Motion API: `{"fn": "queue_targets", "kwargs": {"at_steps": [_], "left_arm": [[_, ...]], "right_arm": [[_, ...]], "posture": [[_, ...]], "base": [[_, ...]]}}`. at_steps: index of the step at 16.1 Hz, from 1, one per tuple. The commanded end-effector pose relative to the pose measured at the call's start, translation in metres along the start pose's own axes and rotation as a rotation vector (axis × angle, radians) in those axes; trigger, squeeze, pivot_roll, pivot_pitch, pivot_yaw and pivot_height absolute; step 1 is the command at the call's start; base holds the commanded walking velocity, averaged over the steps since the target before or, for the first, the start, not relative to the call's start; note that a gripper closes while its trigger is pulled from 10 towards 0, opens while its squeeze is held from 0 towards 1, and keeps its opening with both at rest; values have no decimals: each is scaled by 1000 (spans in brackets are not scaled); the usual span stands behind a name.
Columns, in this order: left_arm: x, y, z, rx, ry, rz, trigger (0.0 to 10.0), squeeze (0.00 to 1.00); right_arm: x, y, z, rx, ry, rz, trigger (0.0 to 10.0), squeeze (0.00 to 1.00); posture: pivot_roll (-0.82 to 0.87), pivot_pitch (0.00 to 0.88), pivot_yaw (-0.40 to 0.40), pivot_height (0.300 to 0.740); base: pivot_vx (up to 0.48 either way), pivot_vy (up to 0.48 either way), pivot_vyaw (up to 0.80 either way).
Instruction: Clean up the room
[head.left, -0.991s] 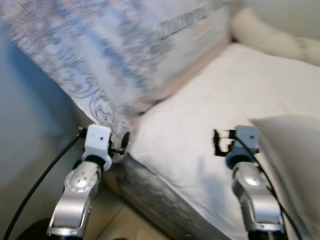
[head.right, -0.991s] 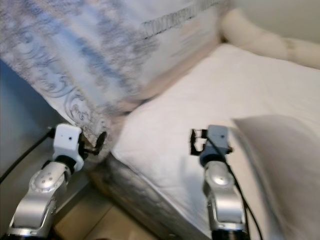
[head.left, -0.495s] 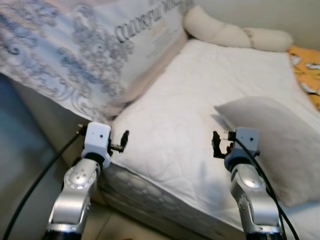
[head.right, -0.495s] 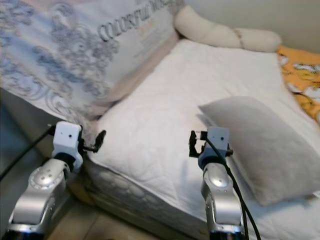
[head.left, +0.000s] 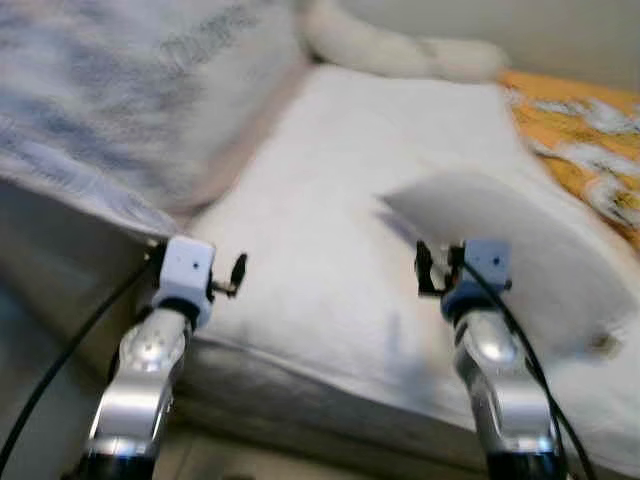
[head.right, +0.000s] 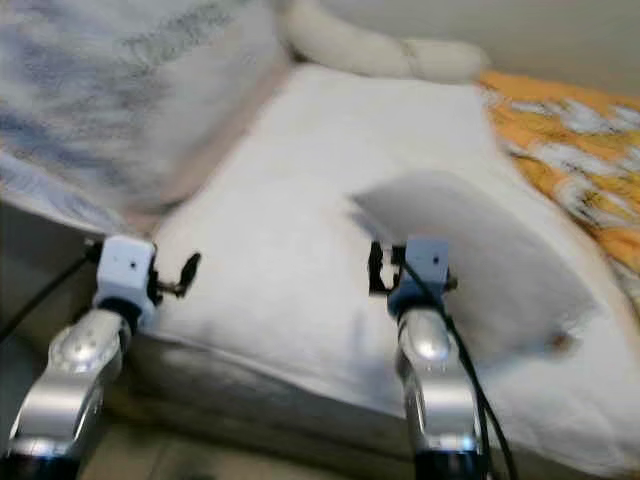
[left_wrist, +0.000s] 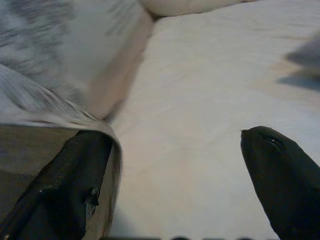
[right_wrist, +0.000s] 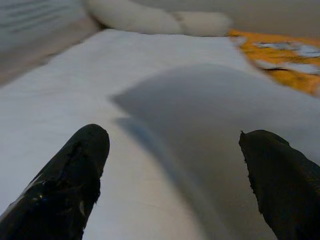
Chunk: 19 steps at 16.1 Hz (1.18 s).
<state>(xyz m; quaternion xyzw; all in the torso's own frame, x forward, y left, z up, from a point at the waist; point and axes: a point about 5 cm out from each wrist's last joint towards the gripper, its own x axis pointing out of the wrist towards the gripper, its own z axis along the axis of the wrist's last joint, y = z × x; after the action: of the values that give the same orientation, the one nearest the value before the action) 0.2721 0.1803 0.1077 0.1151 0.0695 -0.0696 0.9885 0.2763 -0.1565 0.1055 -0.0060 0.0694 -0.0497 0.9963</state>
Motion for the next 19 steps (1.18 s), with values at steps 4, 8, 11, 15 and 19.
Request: {"fn": "queue_targets", "kwargs": {"at_steps": [4, 8, 11, 15, 19], "left_arm": [[2, -10, 1, -1, -13, -25, 10000, 0], [5, -8, 3, -27, -27, 7, 10000, 0], [6, -8, 4, -55, -37, -6, 10000, 0], [7, -9, 5, -56, -39, -11, 10000, 0], [7, -8, 4, -52, -34, 3, 10000, 0]], "right_arm": [[-1, -5, 7, -11, -45, -12, 10000, 0], [1, -12, 1, -43, -14, -52, 10000, 0], [3, -10, -1, -28, -1, -44, 10000, 0], [4, -9, -3, -21, 12, -34, 10000, 0], [5, -8, -3, -41, 11, -27, 10000, 0]], "posture": [[70, 0, -6, 740], [69, 0, -6, 740], [65, 0, -4, 740], [63, 0, -2, 740], [64, 0, -3, 740]], "base": [[0, -453, 0], [0, 0, 0], [80, 0, 0], [270, 0, -600], [275, 0, 0]]}}
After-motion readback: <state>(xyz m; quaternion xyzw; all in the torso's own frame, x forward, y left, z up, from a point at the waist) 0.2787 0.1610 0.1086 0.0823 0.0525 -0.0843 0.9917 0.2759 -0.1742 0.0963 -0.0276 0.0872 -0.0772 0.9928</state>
